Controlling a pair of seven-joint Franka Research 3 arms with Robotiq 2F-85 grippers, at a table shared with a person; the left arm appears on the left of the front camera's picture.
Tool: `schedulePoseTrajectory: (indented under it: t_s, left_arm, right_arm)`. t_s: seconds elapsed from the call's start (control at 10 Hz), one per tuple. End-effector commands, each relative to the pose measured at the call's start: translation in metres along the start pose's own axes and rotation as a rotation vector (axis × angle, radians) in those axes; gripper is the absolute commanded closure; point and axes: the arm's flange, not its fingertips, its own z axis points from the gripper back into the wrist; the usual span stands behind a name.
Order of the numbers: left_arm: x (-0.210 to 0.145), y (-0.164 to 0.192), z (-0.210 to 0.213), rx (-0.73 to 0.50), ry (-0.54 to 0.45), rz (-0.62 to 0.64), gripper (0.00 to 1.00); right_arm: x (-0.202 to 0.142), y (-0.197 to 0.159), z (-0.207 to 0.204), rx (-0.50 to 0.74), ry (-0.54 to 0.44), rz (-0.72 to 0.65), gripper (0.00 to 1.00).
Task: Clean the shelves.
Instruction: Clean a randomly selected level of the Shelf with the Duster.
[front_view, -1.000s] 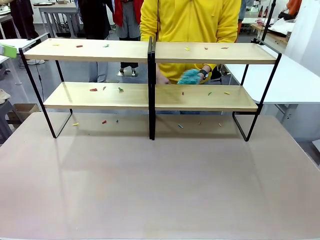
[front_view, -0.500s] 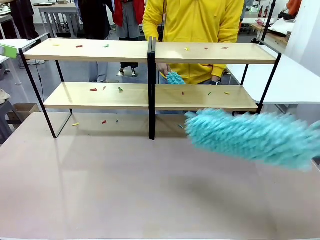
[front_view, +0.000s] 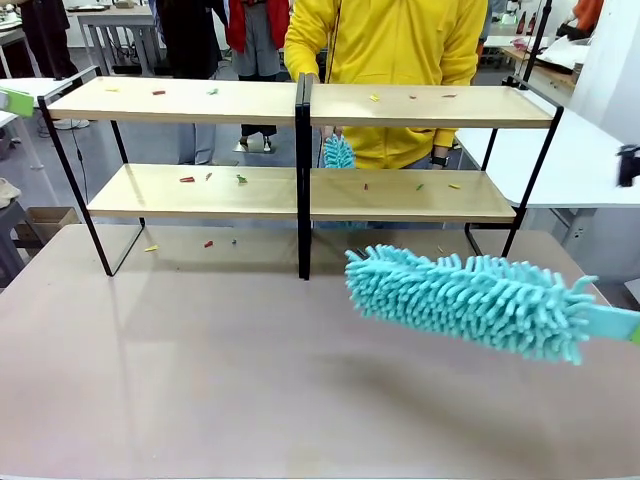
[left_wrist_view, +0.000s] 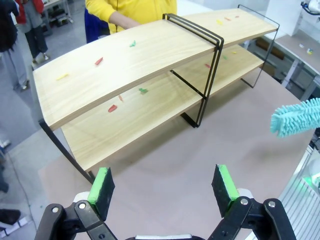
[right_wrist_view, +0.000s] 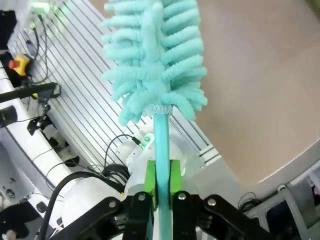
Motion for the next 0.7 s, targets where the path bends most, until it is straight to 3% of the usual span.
schedulePoseTrajectory:
  t_s: [0.0, 0.1, 0.3, 0.4, 0.5, 0.6]
  left_arm:
    - [0.000, 0.000, 0.000, -0.002, -0.004, 0.004, 0.00]
    - [0.000, 0.000, 0.000, -0.002, -0.004, 0.004, 0.00]
    - [0.000, 0.000, 0.000, -0.002, -0.004, 0.004, 0.00]
    - [0.000, 0.000, 0.000, -0.002, -0.004, 0.004, 0.00]
    - [0.000, 0.000, 0.000, -0.002, -0.004, 0.004, 0.00]
    - [0.000, 0.000, 0.000, -0.002, -0.004, 0.004, 0.00]
  right_arm:
    - [0.035, 0.026, -0.031, -0.061, 0.012, 0.088, 0.88]
    - [0.067, 0.033, -0.042, -0.064, -0.007, 0.161, 0.88]
    - [0.124, 0.022, -0.068, -0.133, 0.028, 0.121, 0.88]
    - [0.125, 0.014, -0.066, -0.142, 0.041, 0.134, 0.88]
    - [0.080, 0.002, -0.035, -0.044, 0.091, 0.214, 0.88]
    - [0.019, -0.005, -0.007, 0.044, 0.164, 0.199, 0.88]
